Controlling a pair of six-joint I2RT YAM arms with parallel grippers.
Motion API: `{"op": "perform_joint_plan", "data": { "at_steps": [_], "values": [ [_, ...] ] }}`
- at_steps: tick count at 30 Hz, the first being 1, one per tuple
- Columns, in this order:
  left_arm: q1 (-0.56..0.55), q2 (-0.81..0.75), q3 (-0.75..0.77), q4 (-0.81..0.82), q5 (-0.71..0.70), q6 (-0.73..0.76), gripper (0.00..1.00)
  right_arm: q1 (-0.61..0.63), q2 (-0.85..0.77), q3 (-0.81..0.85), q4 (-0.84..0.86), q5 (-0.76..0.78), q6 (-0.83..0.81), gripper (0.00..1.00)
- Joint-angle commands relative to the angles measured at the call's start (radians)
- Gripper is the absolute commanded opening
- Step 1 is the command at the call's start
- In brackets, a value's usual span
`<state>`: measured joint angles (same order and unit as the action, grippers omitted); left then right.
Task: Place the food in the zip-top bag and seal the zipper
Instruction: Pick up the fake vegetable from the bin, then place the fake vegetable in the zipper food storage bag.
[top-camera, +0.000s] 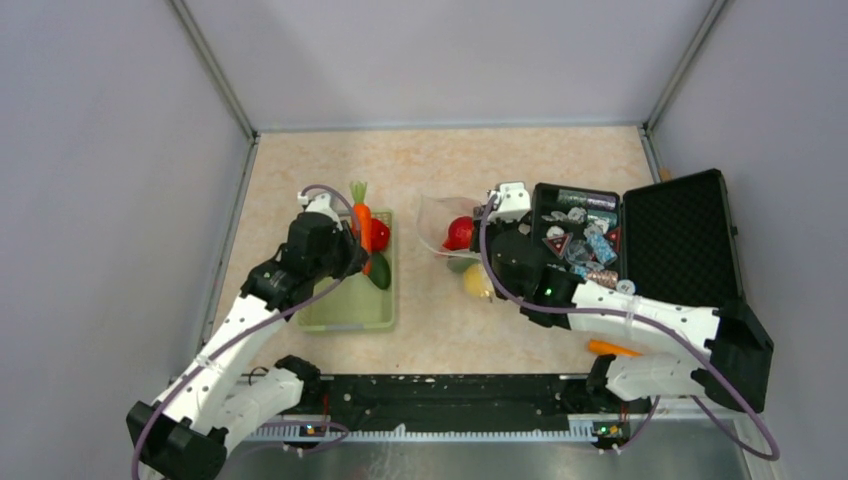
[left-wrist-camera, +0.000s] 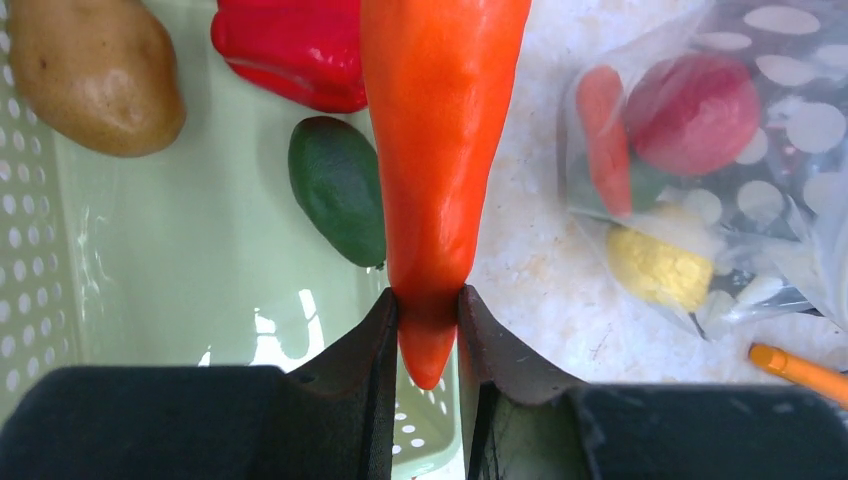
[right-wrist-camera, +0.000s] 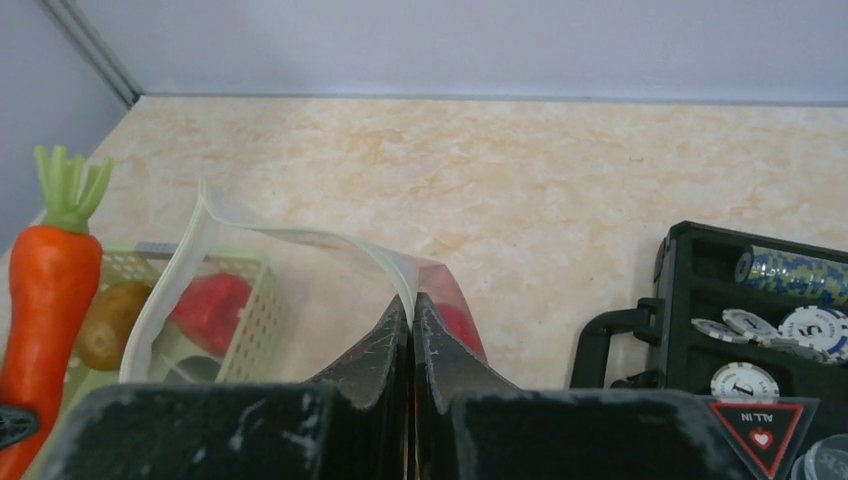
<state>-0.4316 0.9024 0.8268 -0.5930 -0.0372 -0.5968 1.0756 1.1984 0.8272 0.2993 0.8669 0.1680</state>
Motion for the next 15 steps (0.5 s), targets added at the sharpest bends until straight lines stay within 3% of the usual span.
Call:
{"op": "perform_joint_plan", "data": {
  "at_steps": [1,4,9,15],
  "values": [
    [0.004,-0.029,0.032,0.038,0.047,0.019,0.00,-0.006,-0.050,-0.015,0.040,-0.060,0.114,0.00],
    [0.004,-0.039,0.024,0.075,0.134,0.005,0.00,-0.006,-0.016,-0.036,0.047,-0.137,0.153,0.00],
    [0.003,-0.042,0.067,0.067,0.215,0.051,0.00,-0.006,0.072,0.050,-0.079,-0.115,0.167,0.00],
    [0.002,-0.089,0.089,0.098,0.297,0.066,0.00,-0.006,0.094,0.050,-0.059,-0.145,0.183,0.00]
  ]
}}
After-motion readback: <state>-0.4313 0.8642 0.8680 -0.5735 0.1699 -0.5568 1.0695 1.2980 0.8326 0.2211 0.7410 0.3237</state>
